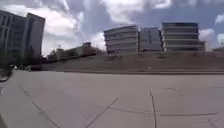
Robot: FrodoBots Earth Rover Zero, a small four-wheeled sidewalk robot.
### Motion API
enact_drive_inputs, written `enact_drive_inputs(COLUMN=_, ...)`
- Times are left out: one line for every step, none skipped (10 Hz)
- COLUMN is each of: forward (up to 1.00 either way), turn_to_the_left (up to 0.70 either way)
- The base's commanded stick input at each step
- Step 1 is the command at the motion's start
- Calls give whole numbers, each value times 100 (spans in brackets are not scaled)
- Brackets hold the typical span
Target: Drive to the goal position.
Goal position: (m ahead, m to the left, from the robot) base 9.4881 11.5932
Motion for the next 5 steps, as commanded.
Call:
enact_drive_inputs(forward=100, turn_to_the_left=0)
enact_drive_inputs(forward=100, turn_to_the_left=0)
enact_drive_inputs(forward=100, turn_to_the_left=17)
enact_drive_inputs(forward=100, turn_to_the_left=33)
enact_drive_inputs(forward=100, turn_to_the_left=0)
